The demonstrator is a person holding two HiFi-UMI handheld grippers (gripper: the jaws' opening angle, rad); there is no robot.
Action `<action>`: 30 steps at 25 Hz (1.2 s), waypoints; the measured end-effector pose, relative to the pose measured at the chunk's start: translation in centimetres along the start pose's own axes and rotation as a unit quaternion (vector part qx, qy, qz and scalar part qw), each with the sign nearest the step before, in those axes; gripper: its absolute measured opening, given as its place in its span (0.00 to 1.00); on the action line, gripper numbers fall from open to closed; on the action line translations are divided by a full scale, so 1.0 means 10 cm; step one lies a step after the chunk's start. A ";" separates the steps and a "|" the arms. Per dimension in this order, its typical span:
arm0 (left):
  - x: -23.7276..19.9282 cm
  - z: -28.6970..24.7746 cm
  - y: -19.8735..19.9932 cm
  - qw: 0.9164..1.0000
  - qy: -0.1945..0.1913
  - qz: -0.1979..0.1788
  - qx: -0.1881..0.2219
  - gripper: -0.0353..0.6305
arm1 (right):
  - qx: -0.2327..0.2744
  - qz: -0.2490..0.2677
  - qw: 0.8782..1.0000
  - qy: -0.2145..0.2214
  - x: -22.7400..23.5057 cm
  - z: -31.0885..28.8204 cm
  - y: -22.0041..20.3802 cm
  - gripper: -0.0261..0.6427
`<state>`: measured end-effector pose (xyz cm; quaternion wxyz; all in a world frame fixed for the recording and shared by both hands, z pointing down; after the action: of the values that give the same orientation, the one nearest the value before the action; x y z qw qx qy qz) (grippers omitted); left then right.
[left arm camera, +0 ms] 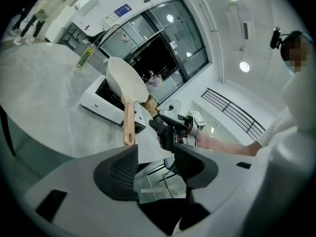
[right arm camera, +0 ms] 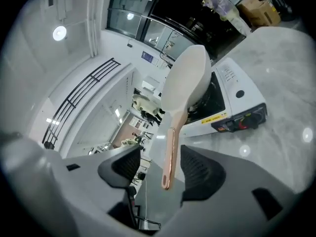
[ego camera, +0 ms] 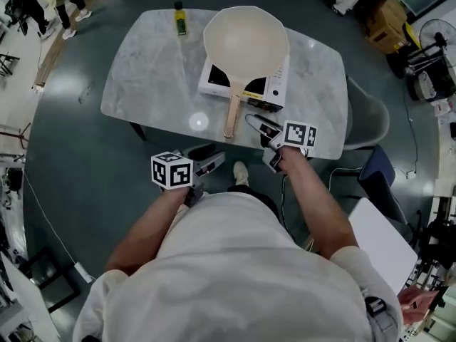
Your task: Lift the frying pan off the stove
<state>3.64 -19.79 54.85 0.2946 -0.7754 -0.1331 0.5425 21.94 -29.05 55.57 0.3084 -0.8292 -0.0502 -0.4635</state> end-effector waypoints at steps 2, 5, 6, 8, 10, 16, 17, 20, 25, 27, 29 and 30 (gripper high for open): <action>-0.14 -0.16 0.12 1.000 0.011 0.016 0.010 0.40 | -0.020 -0.011 1.000 0.015 0.11 -0.22 0.23 0.44; -0.37 -0.37 0.24 0.999 0.027 0.039 0.019 0.42 | -0.047 -0.025 0.998 0.036 0.25 -0.56 0.50 0.47; -0.44 -0.44 0.26 0.998 0.029 0.046 0.019 0.43 | -0.055 -0.028 0.997 0.040 0.29 -0.66 0.56 0.48; -0.55 -0.57 0.29 0.998 0.033 0.056 0.018 0.44 | -0.071 -0.035 0.996 0.044 0.37 -0.86 0.65 0.49; -0.65 -0.67 0.30 0.997 0.035 0.068 0.020 0.44 | -0.084 -0.047 0.994 0.050 0.44 -1.04 0.70 0.50; -0.85 -0.90 0.30 0.993 0.014 0.112 0.025 0.44 | -0.113 -0.076 0.988 0.078 0.49 -1.43 0.71 0.49; -0.86 -0.92 0.30 0.993 0.013 0.115 0.019 0.44 | -0.112 -0.083 0.987 0.083 0.48 -1.47 0.71 0.47; -0.89 -0.99 0.29 0.993 0.005 0.120 0.009 0.42 | -0.108 -0.108 0.983 0.103 0.45 -1.57 0.74 0.40; -0.84 -1.00 0.24 0.993 0.006 0.116 0.012 0.25 | -0.110 -0.091 0.985 0.100 0.41 -1.52 0.72 0.31; -0.72 -0.99 0.24 0.994 -0.001 0.104 0.011 0.25 | -0.108 -0.084 0.985 0.103 0.35 -1.42 0.70 0.30; -0.65 -0.98 0.27 0.995 -0.012 0.102 0.016 0.25 | -0.106 -0.085 0.985 0.105 0.32 -1.39 0.72 0.30; -0.63 -0.98 0.30 0.994 -0.018 0.103 0.020 0.25 | -0.104 -0.087 0.985 0.105 0.32 -1.40 0.73 0.30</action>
<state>9.92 -28.57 60.20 0.2501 -0.7690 -0.0466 0.5864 16.13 -43.40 59.99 0.1824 -0.7959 -0.0412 -0.5759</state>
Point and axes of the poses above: the fingertips, and each gripper's own axes: z backward along the fingers, x to its right, y out of its top, the point moved 5 cm from there along z, backward along the fingers, and after that the axes turned 5 degrees about -y, right-handed, at the moved point
